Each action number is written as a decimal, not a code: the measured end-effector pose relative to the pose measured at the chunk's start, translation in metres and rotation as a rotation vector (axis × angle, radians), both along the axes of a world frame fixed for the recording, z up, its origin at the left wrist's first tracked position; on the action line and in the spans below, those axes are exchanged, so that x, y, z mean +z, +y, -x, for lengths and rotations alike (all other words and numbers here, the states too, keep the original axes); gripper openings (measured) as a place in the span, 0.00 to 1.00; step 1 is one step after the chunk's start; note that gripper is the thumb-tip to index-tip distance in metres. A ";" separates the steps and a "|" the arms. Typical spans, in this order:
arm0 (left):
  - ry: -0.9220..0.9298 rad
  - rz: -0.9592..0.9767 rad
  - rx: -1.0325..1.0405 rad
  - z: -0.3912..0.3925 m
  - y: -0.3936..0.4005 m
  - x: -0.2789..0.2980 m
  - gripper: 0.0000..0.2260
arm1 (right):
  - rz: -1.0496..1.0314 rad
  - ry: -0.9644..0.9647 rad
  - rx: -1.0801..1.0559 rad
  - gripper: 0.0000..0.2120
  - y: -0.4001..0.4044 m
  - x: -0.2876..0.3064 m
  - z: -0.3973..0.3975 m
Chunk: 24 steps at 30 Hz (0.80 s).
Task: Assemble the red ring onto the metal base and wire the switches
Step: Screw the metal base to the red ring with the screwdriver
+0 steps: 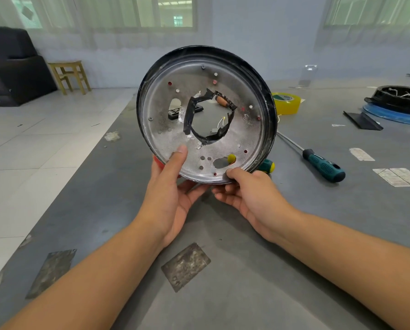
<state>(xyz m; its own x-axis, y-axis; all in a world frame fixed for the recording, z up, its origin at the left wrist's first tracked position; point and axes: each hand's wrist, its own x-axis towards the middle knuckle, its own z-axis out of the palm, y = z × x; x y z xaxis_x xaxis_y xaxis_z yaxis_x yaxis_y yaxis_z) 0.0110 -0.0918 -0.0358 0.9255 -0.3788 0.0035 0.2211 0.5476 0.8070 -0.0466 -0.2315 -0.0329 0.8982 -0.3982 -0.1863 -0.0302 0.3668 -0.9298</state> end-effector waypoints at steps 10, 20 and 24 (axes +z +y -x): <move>-0.012 -0.089 0.200 0.013 -0.015 -0.006 0.25 | 0.132 -0.037 -0.005 0.11 0.003 -0.010 -0.004; -0.044 -0.187 0.239 0.010 -0.014 -0.007 0.26 | 0.246 -0.030 0.027 0.13 0.005 -0.016 -0.006; -0.028 -0.177 0.238 0.008 -0.013 -0.006 0.25 | 0.236 -0.035 0.036 0.11 0.003 -0.017 -0.007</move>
<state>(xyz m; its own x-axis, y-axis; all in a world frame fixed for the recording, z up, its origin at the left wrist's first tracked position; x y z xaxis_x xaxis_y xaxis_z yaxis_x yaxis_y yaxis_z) 0.0028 -0.1050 -0.0421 0.9888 -0.1484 -0.0163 0.0795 0.4313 0.8987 -0.0396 -0.2281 -0.0496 0.9167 -0.3949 -0.0607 -0.0057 0.1389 -0.9903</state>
